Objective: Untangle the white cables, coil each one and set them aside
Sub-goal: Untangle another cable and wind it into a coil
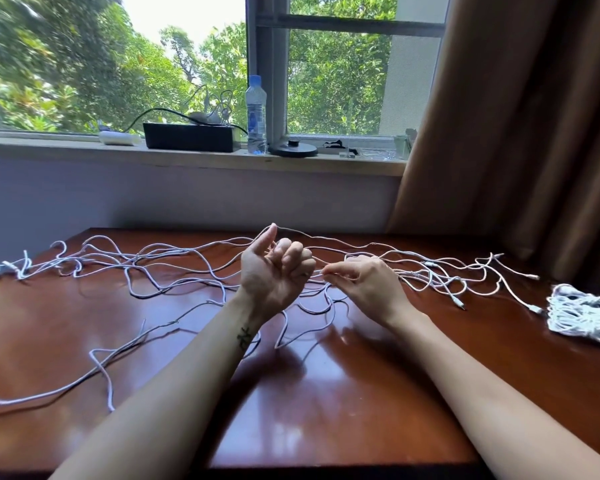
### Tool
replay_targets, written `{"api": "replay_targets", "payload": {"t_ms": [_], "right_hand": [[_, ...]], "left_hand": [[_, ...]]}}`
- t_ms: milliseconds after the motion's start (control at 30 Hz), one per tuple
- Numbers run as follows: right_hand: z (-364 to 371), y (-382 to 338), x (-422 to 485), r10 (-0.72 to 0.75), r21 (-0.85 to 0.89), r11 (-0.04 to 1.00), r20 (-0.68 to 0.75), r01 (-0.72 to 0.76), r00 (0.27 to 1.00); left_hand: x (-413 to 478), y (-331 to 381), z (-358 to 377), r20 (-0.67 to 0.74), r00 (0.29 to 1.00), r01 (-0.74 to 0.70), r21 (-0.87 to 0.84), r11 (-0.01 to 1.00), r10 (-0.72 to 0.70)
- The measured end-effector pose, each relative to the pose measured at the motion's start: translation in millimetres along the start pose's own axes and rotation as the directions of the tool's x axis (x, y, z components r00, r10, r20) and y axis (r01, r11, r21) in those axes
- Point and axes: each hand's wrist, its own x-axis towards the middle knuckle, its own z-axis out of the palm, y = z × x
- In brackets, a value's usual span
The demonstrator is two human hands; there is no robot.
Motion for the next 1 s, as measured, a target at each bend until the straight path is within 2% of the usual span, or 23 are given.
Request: {"api": "replay_targets", "payload": {"t_ms": [167,367,600,767,867,1000], "right_hand": [[3,1,0,-0.111,0.075,0.991,0.05,0.107,0.993],[0,-10,-2,-0.136,0.155,0.98,0.072,0.124,0.988],[-12,-9,-4,-0.082,0.223,0.974,0.158,0.045,0.984],[-18,-6,-4,-0.041,0.234,0.972,0.23,-0.014,0.972],[-16,-3,-1,-0.029,0.201,0.98,0.184,-0.009,0.983],[-20,0,2,-0.013,0.012,1.0,0.02,0.013,1.0]], "left_hand": [[-1,1,-1,0.044,0.998,-0.042,-0.057,0.997,0.045],[6,11,-10,-0.052,0.988,-0.15,-0.045,0.988,0.148],[12,17,-13,-0.17,0.963,-0.155,0.288,0.945,0.21],[12,12,-9,-0.165,0.957,-0.126,0.504,0.854,0.238],[12,7,-9,-0.142,0.957,-0.105,0.646,0.756,0.254],[11,1,-11,-0.111,0.961,-0.07,0.79,0.609,0.253]]}}
